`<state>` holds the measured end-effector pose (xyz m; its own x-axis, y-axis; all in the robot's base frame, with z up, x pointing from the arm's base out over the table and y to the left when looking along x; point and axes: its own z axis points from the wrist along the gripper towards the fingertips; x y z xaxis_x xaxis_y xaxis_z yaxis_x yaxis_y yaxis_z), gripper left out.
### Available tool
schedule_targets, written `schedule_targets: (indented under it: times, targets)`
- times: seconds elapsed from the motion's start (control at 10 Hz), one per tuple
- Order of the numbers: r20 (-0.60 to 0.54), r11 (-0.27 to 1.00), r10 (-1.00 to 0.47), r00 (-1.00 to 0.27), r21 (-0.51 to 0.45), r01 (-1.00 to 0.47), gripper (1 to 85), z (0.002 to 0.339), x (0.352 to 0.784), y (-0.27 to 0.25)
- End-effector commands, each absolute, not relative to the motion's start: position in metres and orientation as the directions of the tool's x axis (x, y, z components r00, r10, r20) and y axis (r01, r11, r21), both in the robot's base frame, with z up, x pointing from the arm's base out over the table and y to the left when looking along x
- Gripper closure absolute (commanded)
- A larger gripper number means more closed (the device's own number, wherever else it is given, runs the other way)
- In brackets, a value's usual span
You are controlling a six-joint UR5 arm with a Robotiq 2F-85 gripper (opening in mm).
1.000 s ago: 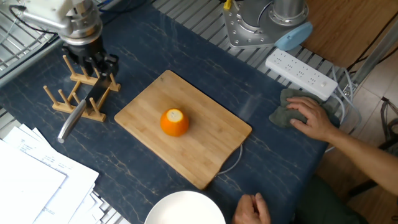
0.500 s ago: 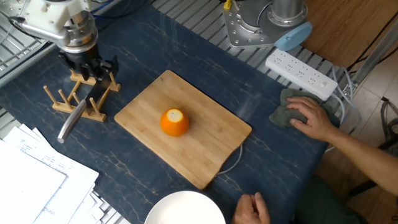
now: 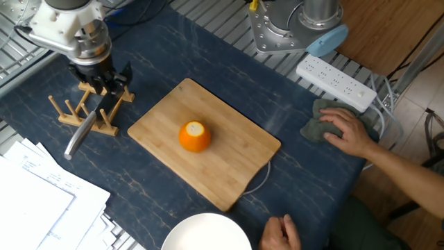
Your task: Chop the orange
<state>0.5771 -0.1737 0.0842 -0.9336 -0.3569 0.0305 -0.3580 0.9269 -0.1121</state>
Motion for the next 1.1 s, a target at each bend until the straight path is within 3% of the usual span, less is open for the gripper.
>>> schedule_targets:
  times: [0.0, 1.0]
  targets:
    - [0.021, 0.929, -0.353, -0.935, -0.11, -0.354, 53.3, 0.0788, 0.5778, -0.1745]
    - [0.009, 0.928, -0.354, -0.935, -0.126, -0.352, 56.0, 0.0727, 0.5838, -0.1776]
